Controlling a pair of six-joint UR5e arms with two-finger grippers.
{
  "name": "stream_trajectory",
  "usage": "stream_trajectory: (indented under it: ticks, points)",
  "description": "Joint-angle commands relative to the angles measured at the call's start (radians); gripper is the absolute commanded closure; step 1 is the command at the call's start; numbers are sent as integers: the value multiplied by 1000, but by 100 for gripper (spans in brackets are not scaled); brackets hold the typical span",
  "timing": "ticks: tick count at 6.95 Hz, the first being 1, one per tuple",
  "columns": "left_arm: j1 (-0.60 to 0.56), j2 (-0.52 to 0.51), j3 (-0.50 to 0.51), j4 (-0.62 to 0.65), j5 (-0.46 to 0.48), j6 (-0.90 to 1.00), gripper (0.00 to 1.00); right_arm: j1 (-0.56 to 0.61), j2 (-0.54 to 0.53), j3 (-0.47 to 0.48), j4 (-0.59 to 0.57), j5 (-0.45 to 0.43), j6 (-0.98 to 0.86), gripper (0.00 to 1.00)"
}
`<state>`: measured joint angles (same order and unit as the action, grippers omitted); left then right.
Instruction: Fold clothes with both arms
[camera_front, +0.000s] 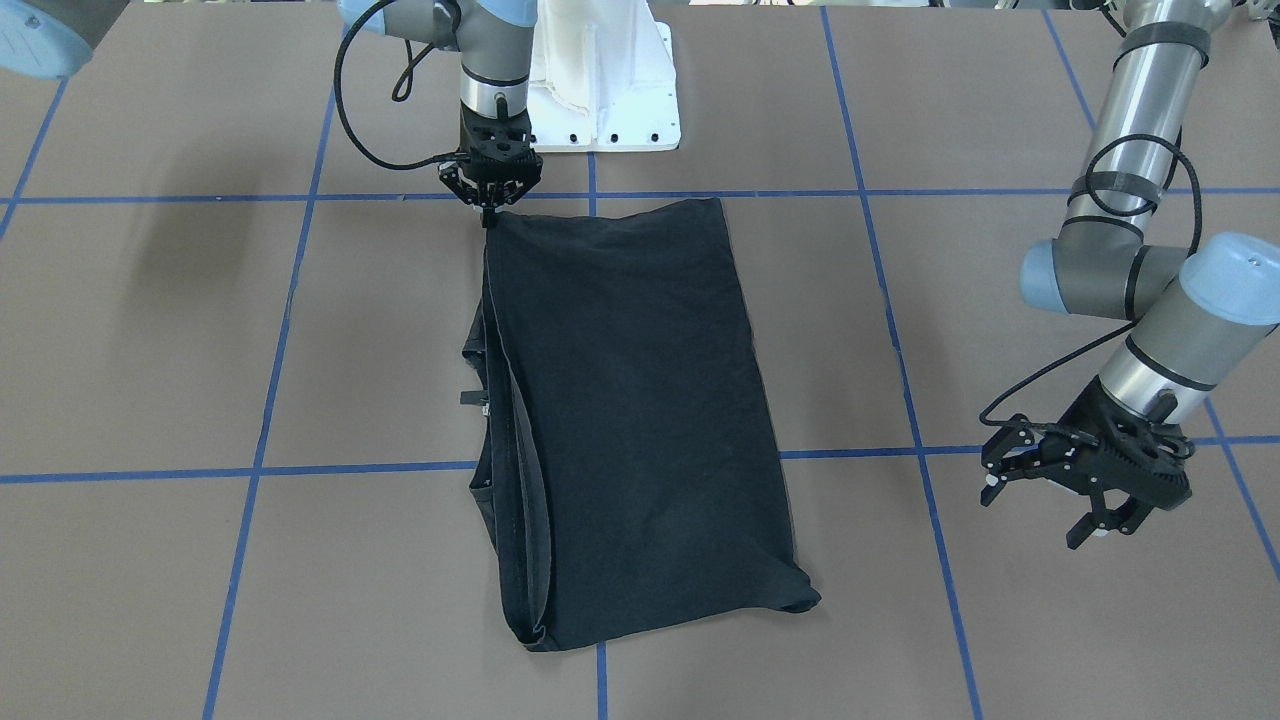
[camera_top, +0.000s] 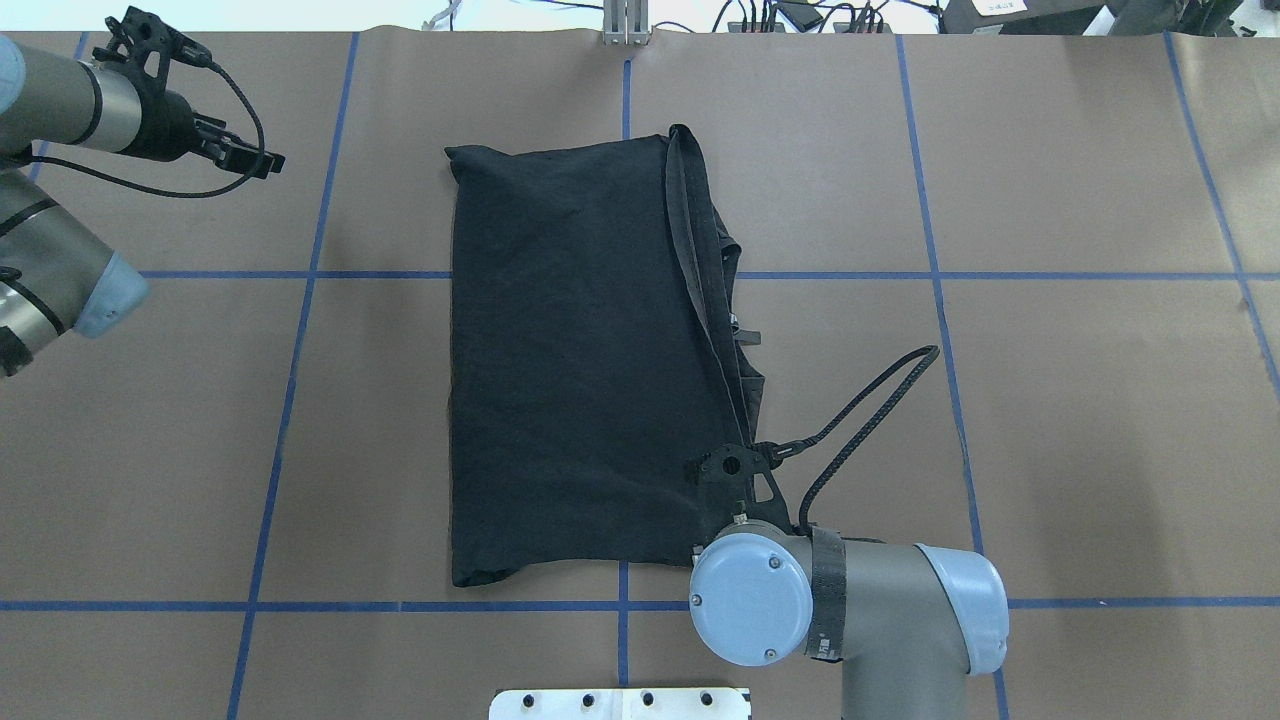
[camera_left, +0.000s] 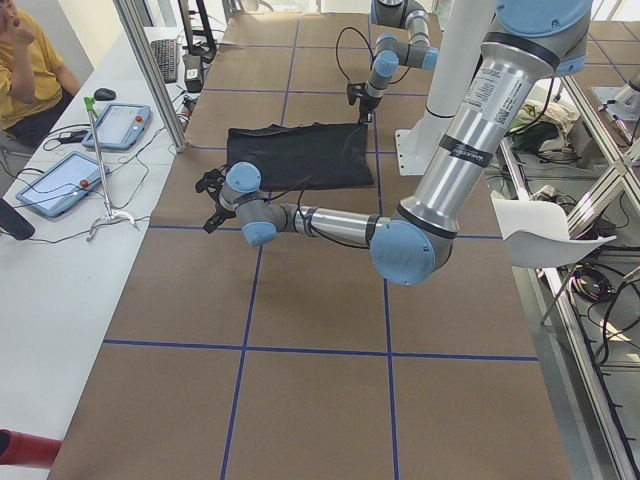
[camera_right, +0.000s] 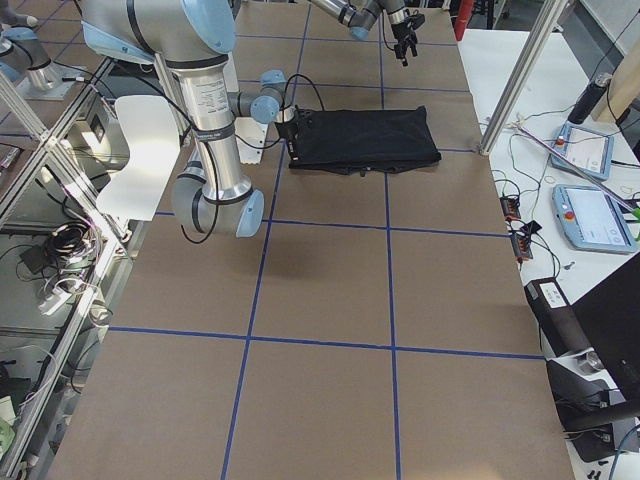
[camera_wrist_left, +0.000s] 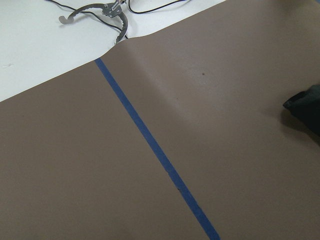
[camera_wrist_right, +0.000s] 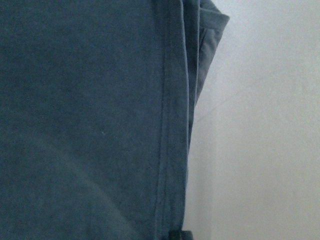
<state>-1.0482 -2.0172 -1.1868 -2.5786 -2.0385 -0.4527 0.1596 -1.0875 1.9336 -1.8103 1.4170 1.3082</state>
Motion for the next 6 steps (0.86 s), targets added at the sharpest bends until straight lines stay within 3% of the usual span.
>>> stream_trajectory:
  ticks: [1, 4, 5, 6]
  points:
    - [0, -1, -5, 2, 0, -1, 0, 69, 4, 10, 43, -6, 3, 0]
    - [-1, 0, -48, 3, -2, -111, 0, 204, 32, 1, 95, 63, -75, 0]
    - [0, 3, -51, 3, -2, -112, 0, 236, 50, -36, 97, 63, -134, 0]
    - [0, 14, -63, 2, -3, -112, 0, 260, 134, -144, 95, 63, -147, 0]
